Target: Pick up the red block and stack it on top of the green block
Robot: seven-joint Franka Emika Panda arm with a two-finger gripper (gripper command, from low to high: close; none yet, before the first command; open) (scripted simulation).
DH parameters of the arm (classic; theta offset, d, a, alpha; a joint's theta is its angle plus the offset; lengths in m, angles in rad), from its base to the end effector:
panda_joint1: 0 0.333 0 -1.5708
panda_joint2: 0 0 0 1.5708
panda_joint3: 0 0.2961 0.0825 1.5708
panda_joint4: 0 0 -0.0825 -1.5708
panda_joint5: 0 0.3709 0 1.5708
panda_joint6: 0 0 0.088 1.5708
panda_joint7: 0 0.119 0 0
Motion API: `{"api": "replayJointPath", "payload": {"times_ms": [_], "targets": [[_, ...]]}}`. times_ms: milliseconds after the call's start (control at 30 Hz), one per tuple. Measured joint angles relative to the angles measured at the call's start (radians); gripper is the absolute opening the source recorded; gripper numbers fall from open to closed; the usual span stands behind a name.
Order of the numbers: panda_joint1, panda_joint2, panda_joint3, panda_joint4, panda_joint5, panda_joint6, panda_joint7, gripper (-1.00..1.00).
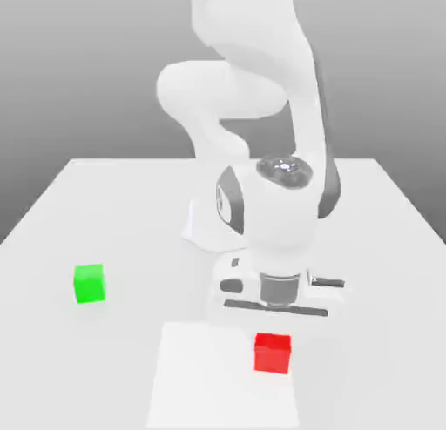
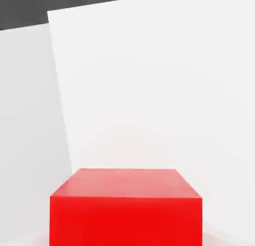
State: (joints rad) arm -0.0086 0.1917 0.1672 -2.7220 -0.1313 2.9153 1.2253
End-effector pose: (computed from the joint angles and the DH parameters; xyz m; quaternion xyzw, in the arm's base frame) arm 0.3829 0.0739 0.1477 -0.8911 0.4537 -0.0018 0.0027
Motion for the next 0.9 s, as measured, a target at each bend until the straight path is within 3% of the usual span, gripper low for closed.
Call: {"api": "replayJointPath", "payload": {"times_ms": [200, 567, 900], "targets": [[-0.047, -0.155, 0.029, -0.030, 0.097, -0.127, -0.052, -1.00], [-0.419, -0.329, -0.146, -0.139, -0.003, -0.194, 0.446, -1.00], [-0.727, -0.455, -0.302, -0.235, 0.037, -0.218, 0.799, -1.00]]}}
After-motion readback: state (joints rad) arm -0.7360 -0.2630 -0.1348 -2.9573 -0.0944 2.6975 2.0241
